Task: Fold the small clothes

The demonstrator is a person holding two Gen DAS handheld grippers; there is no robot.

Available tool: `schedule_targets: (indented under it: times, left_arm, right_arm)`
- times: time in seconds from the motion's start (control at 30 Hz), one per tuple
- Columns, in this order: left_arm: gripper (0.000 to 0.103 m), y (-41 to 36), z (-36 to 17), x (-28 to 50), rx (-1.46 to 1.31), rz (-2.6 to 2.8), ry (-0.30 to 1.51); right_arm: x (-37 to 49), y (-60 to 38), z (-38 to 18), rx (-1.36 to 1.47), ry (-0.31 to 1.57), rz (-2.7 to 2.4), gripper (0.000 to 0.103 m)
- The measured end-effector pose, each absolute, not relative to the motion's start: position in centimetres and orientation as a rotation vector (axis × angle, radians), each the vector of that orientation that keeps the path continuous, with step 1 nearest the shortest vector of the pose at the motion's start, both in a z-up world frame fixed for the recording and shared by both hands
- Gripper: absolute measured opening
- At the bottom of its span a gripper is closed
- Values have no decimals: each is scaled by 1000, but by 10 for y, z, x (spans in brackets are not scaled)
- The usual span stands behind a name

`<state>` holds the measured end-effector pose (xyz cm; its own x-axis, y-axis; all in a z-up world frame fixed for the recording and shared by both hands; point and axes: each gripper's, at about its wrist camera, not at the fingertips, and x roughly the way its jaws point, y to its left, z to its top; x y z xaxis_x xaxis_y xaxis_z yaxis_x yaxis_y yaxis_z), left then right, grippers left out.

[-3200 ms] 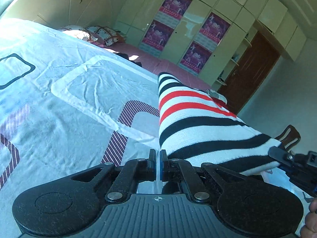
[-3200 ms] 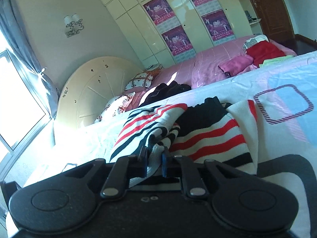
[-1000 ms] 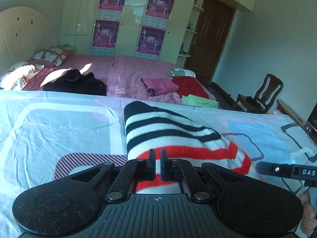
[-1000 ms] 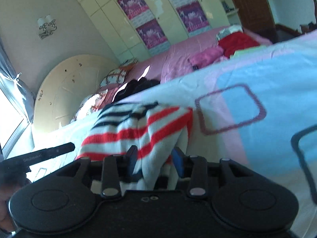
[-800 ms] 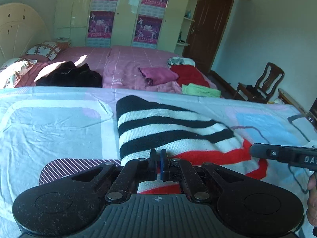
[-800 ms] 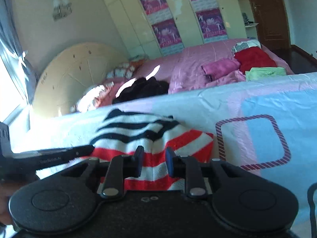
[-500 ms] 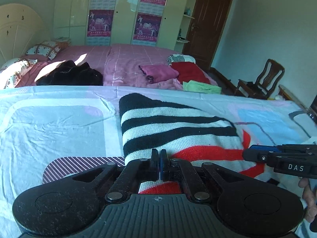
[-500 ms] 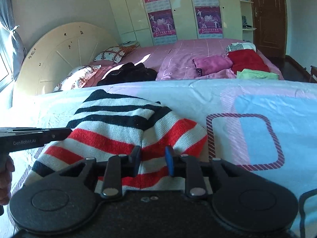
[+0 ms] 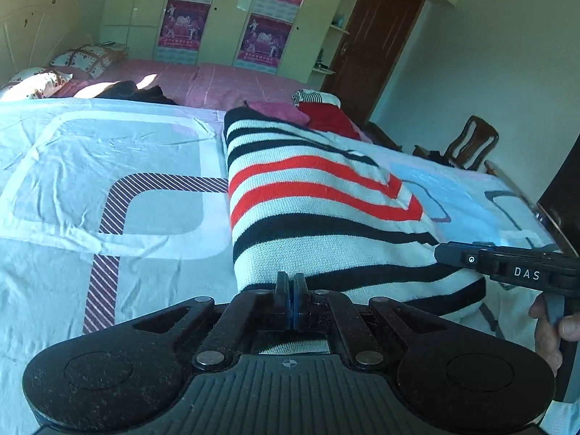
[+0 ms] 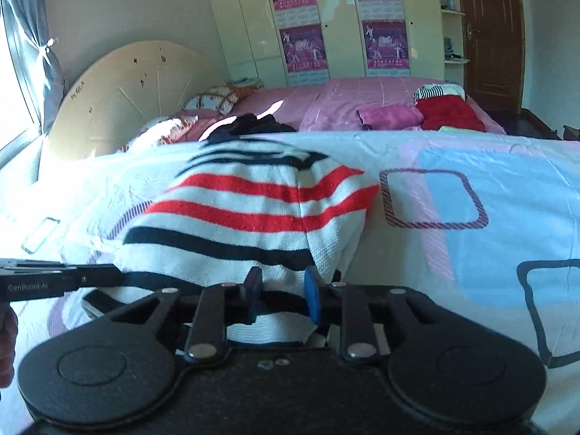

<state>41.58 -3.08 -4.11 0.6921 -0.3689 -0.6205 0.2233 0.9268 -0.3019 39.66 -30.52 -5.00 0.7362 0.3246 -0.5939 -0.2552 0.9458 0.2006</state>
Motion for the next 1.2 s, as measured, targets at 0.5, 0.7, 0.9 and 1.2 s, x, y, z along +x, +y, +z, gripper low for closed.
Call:
schedule_targets:
  times: [0.5, 0.7, 0.9, 1.2]
  left_arm:
    - [2, -40, -54, 404, -143, -268, 772]
    - [3, -43, -53, 403, -131, -243, 771]
    - [5, -40, -25, 383, -108, -206, 714]
    - [9, -49, -51, 389, -50, -193, 797]
  right_arm:
    - [373, -283, -77, -31, 717, 270, 27]
    - [372, -283, -78, -32, 722, 263, 27]
    - [368, -286, -69, -28, 716, 275, 27]
    - [369, -288, -77, -17, 740, 291, 27]
